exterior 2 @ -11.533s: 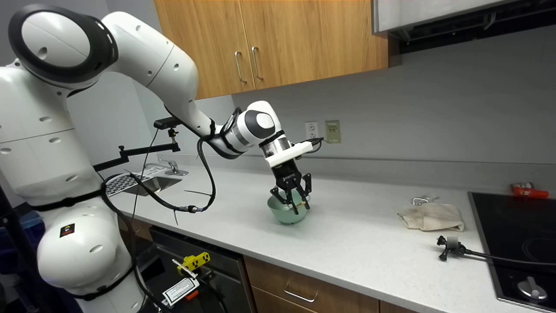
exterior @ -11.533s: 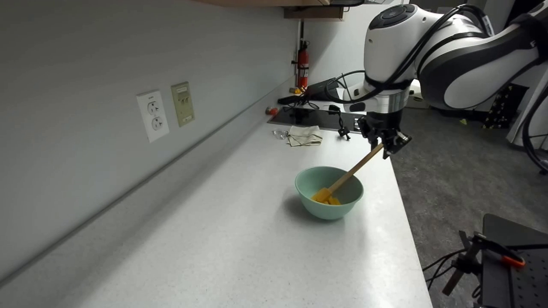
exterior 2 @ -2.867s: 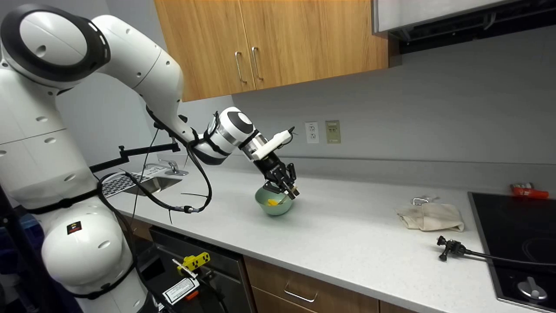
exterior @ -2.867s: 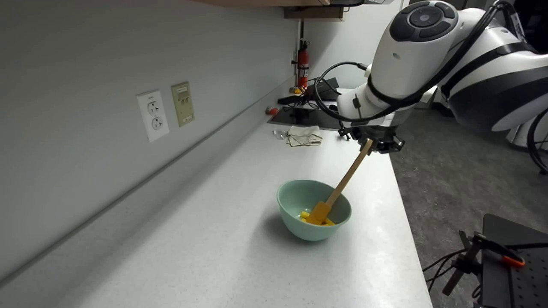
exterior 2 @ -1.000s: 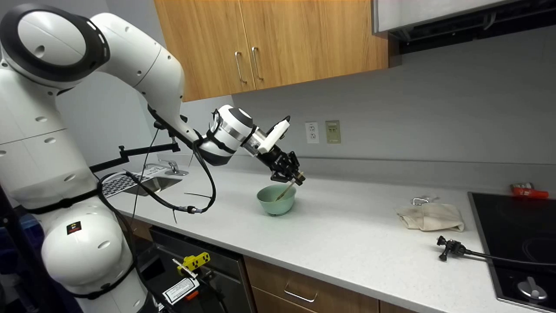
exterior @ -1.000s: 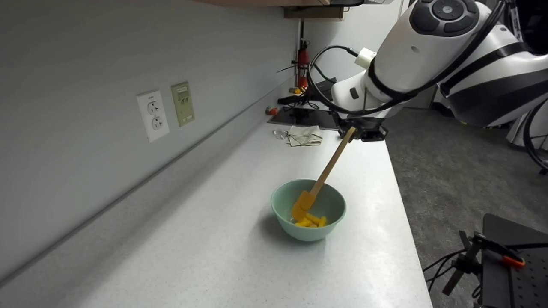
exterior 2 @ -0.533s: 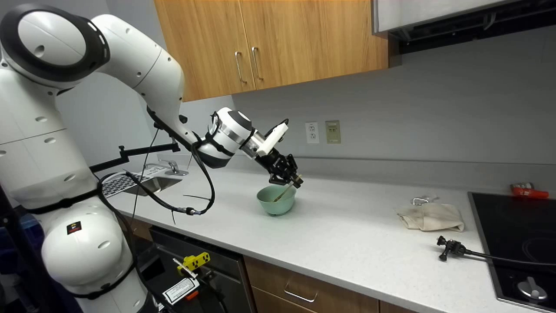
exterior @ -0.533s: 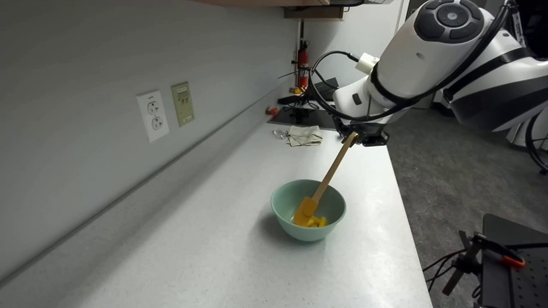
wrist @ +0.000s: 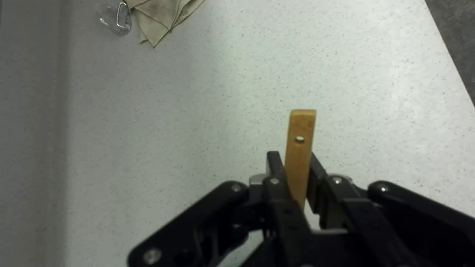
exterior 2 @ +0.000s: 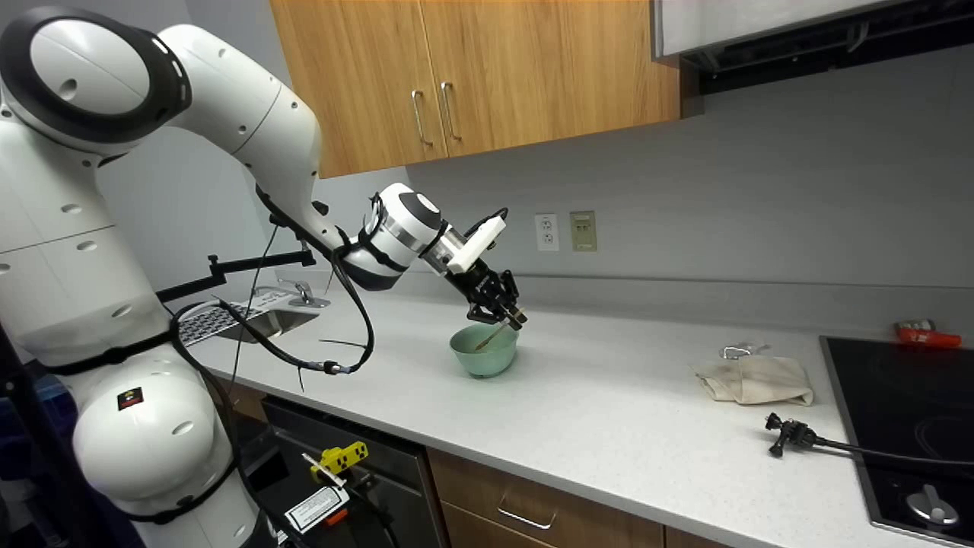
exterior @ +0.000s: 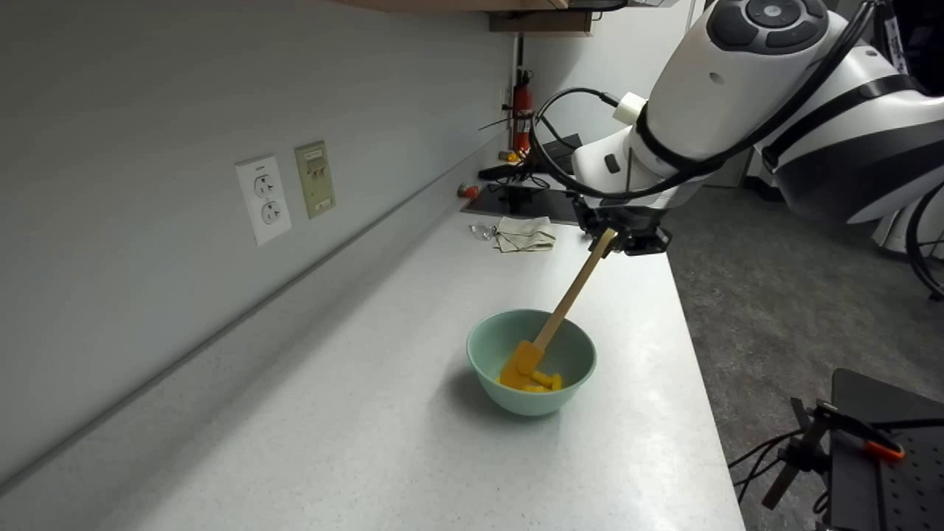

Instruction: Use the spatula to stir the contents in the bowl

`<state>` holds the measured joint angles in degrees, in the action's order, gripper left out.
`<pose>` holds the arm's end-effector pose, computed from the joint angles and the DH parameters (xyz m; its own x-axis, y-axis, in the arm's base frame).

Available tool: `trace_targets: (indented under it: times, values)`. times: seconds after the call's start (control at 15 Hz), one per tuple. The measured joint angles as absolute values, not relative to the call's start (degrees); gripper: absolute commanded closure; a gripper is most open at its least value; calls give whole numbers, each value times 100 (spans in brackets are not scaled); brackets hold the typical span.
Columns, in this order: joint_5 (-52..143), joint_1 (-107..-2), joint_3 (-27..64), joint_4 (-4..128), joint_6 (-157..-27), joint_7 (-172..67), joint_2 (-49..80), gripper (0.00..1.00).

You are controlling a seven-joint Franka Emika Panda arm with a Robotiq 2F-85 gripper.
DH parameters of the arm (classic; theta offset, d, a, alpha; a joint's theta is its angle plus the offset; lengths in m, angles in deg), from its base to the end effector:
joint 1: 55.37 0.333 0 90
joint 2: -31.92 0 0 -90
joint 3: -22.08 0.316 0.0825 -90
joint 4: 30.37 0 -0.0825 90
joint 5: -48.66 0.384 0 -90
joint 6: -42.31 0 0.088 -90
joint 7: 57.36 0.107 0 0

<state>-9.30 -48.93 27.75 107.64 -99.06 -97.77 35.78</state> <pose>0.4828 0.1053 0.3496 -0.0030 0.8633 -0.5047 0.9008 0.2215 0.3735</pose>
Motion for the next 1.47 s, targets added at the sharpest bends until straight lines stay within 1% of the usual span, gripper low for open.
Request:
trace_targets:
  times: [0.67, 1.2, 1.47]
  values:
    - [-1727, -4934, 2714, 10781, -10100, -9505, 3607, 96]
    - [-3089, -4977, 2672, 10773, -10234, -8181, 3440, 96]
    - [-3294, -4977, 2672, 10768, -10234, -8000, 3393, 96]
